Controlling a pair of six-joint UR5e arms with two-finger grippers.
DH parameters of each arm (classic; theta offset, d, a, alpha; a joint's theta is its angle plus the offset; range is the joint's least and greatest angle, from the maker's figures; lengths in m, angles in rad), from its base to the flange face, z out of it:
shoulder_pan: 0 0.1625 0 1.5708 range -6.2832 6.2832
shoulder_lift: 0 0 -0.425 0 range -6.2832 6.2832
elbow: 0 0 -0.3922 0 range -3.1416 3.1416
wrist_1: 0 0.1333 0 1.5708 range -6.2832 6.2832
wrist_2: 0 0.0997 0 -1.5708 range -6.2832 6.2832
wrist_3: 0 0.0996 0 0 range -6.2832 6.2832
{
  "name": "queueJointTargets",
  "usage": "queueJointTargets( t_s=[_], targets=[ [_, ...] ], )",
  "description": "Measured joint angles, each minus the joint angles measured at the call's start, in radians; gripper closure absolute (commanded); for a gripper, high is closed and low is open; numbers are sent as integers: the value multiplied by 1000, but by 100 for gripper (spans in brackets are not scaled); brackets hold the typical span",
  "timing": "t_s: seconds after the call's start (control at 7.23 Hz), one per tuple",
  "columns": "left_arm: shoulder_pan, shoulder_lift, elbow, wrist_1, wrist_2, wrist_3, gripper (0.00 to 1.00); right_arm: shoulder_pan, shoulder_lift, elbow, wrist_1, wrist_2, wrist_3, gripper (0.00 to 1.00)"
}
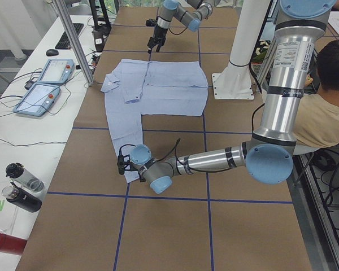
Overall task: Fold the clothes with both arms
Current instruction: 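Release the sleeve with the right gripper while the left gripper grasps the other cuff, then fold the held sleeve with the left gripper across the chest while the right gripper withdraws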
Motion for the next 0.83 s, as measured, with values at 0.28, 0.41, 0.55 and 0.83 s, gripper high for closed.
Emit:
queueJointTargets(
  t_s=[0.28, 0.41, 0.55, 0.83],
  targets=[
    [15, 0, 25, -30, 27, -35, 23, 0, -1, 0, 0, -1, 1, 1],
    [17, 0, 32, -34, 30, -40, 38, 0, -2, 0, 0, -1, 1, 1],
    [17, 0, 37, -36, 32, -43, 58, 0, -4, -1, 0, -1, 2, 1],
    [19, 0, 45, -36, 32, -45, 100, -1, -4, -1, 0, -8, 4, 1]
  ],
)
